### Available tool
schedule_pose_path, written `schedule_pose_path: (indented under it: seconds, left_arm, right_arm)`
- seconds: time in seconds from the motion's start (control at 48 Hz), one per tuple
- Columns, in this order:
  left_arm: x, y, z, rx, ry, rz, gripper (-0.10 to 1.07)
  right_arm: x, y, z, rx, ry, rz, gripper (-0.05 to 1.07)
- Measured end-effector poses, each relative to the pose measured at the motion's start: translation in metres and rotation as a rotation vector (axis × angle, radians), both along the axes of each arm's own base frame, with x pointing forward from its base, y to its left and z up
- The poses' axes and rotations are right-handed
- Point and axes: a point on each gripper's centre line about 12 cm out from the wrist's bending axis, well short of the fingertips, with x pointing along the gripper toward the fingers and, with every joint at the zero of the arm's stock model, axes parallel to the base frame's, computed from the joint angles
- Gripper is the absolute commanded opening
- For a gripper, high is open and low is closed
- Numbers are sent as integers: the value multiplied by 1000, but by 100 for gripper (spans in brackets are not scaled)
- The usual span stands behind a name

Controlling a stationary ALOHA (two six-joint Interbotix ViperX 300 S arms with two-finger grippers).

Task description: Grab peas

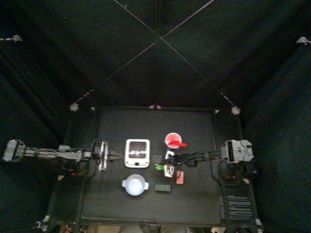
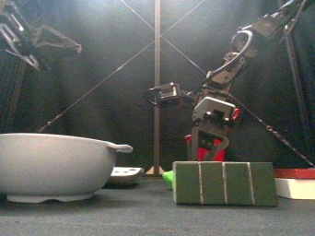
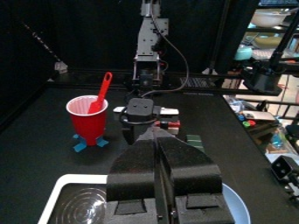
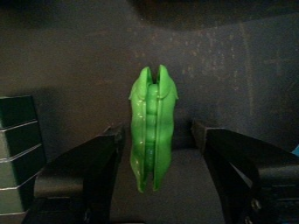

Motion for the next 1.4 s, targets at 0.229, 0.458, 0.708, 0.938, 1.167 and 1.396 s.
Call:
schedule_pose_path:
  seconds: [0.229,0.458,0.708,0.938,1.167,1.396]
  left_arm:
    - [0,0,0,0,0,0,32]
    - [0,0,0,0,0,0,32]
    - [0,0,0,-2,0,0,32]
    - [0,0,0,0,0,0,32]
    - [0,0,-1,0,2,0,32]
    - [0,0,-1,0,2,0,32]
  right_arm:
    - [2,0,-4,0,11,1,75]
    - [7,0,-1,2,23,1,55]
    - [8,0,3,7,41,2,55]
    - [11,0,24,11,-29,-6,55]
    - [14,0,32,11,-78,-11,55]
    - [14,1,31,14,-89,-14,55]
